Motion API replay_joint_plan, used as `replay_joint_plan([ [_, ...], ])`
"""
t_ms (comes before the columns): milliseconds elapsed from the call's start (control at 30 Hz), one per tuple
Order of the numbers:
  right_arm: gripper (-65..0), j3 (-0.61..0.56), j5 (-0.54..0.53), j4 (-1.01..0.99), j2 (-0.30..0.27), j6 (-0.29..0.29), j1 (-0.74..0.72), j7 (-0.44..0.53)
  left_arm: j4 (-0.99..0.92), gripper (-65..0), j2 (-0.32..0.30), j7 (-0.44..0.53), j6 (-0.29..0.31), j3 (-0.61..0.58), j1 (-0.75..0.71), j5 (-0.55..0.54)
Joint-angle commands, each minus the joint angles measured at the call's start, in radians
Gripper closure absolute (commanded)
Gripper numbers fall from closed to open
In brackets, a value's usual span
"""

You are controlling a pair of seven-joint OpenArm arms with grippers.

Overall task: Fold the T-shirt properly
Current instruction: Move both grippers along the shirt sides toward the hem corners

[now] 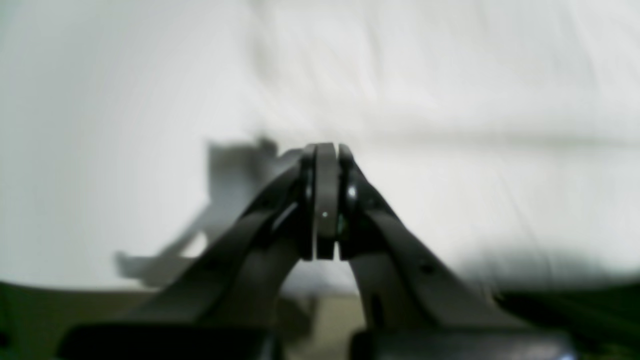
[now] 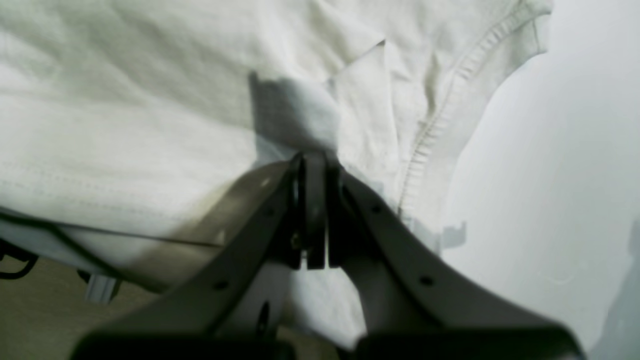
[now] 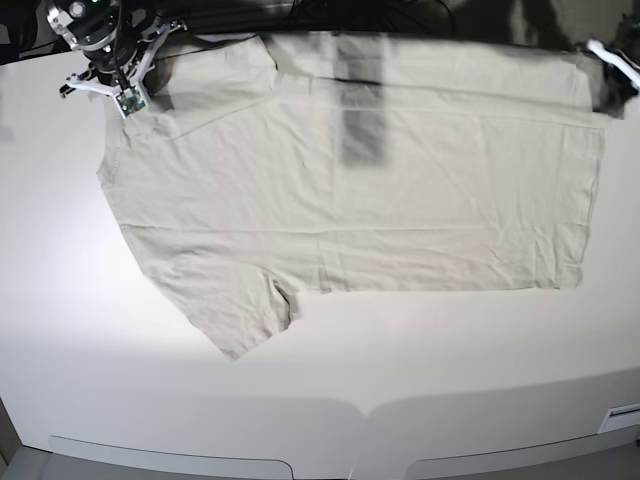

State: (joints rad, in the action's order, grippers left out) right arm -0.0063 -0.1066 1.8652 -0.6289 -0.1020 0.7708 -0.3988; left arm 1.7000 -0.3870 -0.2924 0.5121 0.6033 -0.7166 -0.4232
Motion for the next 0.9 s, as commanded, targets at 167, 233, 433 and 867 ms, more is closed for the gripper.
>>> replay_joint_plan([
  [167,0.0,0.008,-0.001,0.017,-0.014,0.005,-0.008,0.042,0.042,-18.8,-0.019,0.047,0.002,0.116,0.057,-0.156],
  [233,0.0,0.008,-0.009,0.038,-0.014,0.005,-0.022,0.015,0.026,-18.8,-0.033,-0.059,0.018,0.101,0.123,-0.200],
  [433,-22.5,0.008,-0.010,0.088,-0.014,0.005,-0.111,-0.085,-0.112,-19.2,-0.095,-0.138,0.040,0.005,0.330,-0.217],
  [867,-27.1,0.008,-0.115,0.088,-0.014,-0.118,-0.388,-0.307,-0.834,-19.2,-0.159,-0.158,0.182,-0.206,0.920,-0.153],
])
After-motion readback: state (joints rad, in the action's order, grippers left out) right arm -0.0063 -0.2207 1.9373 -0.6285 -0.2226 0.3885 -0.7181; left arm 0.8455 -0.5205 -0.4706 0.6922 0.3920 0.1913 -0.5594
